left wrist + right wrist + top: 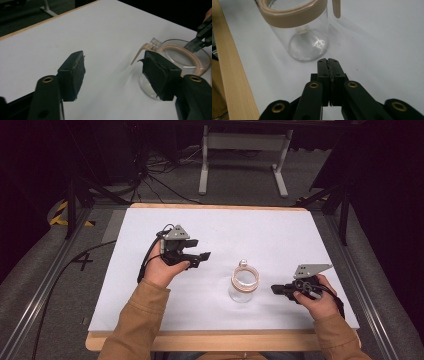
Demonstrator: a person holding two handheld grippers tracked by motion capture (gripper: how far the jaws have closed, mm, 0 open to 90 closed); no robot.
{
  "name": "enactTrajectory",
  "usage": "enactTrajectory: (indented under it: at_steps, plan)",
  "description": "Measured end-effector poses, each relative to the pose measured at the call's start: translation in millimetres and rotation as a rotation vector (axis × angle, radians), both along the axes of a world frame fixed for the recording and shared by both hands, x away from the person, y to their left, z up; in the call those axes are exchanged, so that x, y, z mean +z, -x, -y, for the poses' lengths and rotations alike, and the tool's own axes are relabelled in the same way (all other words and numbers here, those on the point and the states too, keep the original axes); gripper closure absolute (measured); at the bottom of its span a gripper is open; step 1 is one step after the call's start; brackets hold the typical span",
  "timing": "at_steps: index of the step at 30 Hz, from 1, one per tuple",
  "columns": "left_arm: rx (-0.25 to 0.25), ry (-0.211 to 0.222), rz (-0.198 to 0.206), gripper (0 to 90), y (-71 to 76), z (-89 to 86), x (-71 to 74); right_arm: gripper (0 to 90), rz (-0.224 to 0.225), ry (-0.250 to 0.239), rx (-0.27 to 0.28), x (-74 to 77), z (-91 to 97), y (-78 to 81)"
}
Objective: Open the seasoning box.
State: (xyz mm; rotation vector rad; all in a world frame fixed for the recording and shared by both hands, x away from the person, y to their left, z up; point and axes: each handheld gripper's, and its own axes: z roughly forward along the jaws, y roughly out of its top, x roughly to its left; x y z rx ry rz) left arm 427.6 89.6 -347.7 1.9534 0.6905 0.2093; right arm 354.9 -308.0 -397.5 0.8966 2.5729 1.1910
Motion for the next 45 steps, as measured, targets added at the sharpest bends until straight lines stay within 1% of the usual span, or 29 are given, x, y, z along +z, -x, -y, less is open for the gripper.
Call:
enactTrajectory:
  at_steps: [2,3,4,5,7,9,10,11,12,13,14,15,16,18,19,21,22,23,25,28,29,30,32,33,35,37,40,42,45]
  plan:
    - [-0.023,-0.002,0.013,39.9,-1.7,4.9,1.2,89.7,-0.001,0.000,-0.011,-0.4,2.8,2.8]
    - [-0.047,0.001,0.009,41.9,-2.8,10.5,2.5,89.6,0.001,-0.002,-0.016,-0.6,4.3,4.4]
    - [-0.047,0.001,0.009,45.1,-2.8,10.5,2.5,89.6,0.001,-0.002,-0.016,-0.6,4.3,4.4]
    - [-0.079,0.000,0.020,45.1,-4.4,16.2,3.4,89.7,0.004,-0.005,-0.024,-1.3,7.3,6.9]
    - [-0.101,-0.007,0.029,50.9,-6.0,23.2,4.9,89.7,-0.003,-0.013,-0.043,-3.1,10.6,10.7]
    - [-0.128,0.010,0.023,56.8,-8.3,32.1,5.5,89.7,-0.003,-0.005,-0.047,-4.7,11.5,14.1]
    - [-0.128,0.010,0.023,60.3,-8.3,32.1,5.5,89.7,-0.003,-0.005,-0.047,-4.7,11.5,14.1]
    - [-0.140,0.007,0.022,60.3,-9.3,36.9,6.1,89.6,-0.002,-0.007,-0.051,-5.6,11.9,15.5]
    - [-0.146,0.008,0.026,64.0,-9.9,41.1,6.1,89.7,-0.004,-0.004,-0.055,-6.1,13.1,17.1]
    - [-0.153,-0.003,0.029,68.9,-10.6,44.9,6.4,89.6,-0.006,-0.005,-0.060,-6.4,14.0,18.2]
    - [-0.154,-0.001,0.031,76.7,-11.0,48.9,5.7,89.7,-0.007,-0.003,-0.066,-7.4,15.7,19.9]
    - [-0.157,-0.005,0.032,76.7,-11.7,51.3,5.6,89.7,-0.007,-0.003,-0.066,-7.4,15.7,19.9]
    - [-0.161,0.007,0.033,79.0,-13.1,54.7,4.6,89.6,-0.009,-0.005,-0.070,-7.9,16.1,20.7]
    - [-0.178,0.051,0.015,85.0,-15.4,62.7,0.9,89.7,-0.011,-0.005,-0.076,-9.1,17.7,23.1]
    - [-0.178,0.051,0.015,86.1,-15.4,62.7,0.9,89.6,-0.011,-0.001,-0.079,-9.1,18.0,23.5]
    - [-0.193,0.052,0.008,87.1,-16.3,69.8,-2.8,89.6,-0.009,-0.002,-0.080,-9.2,18.2,23.8]
    - [-0.209,0.036,0.000,87.3,-16.8,74.0,-5.0,89.6,-0.008,-0.003,-0.081,-9.3,18.2,24.0]
    - [-0.212,0.039,0.004,87.8,-17.0,77.9,-7.6,89.6,-0.008,0.000,-0.080,-9.6,17.9,23.9]
    - [-0.220,0.029,0.002,88.1,-17.6,83.2,-10.7,89.7,-0.006,0.003,-0.076,-10.3,16.7,23.7]
    - [-0.226,0.048,-0.010,88.1,-17.4,87.8,-12.7,89.7,-0.009,0.004,-0.067,-10.5,14.0,23.5]
    - [-0.226,0.047,-0.010,88.2,-16.9,89.3,-13.1,89.7,-0.008,0.002,-0.063,-10.7,13.0,23.1]
    - [-0.233,0.043,-0.004,88.5,-17.1,90.7,-13.8,89.6,-0.006,0.003,-0.061,-10.9,12.3,22.9]
    - [-0.241,0.010,-0.009,88.8,-16.4,95.4,-16.9,89.7,-0.006,0.003,-0.060,-11.0,11.0,22.6]
    - [-0.247,0.005,-0.011,89.0,-16.6,97.5,-18.9,89.6,-0.006,0.003,-0.057,-11.2,10.4,22.6]
    - [-0.258,-0.006,-0.019,89.4,-17.2,99.9,-21.2,89.6,-0.004,0.004,-0.055,-11.1,9.5,22.9]
    - [-0.264,-0.008,-0.028,89.6,-17.4,101.8,-22.8,89.6,-0.001,0.004,-0.050,-10.8,8.8,23.4]
    - [-0.253,-0.015,-0.035,89.7,-16.8,102.5,-21.7,89.6,-0.003,-0.003,-0.047,-10.3,8.5,23.3]
    - [-0.246,-0.009,-0.032,89.7,-16.3,103.2,-22.1,89.6,-0.003,-0.002,-0.046,-10.9,7.1,23.1]
    - [-0.251,-0.009,-0.043,89.7,-17.7,102.5,-22.0,89.7,0.004,-0.006,-0.037,-9.8,3.7,23.2]
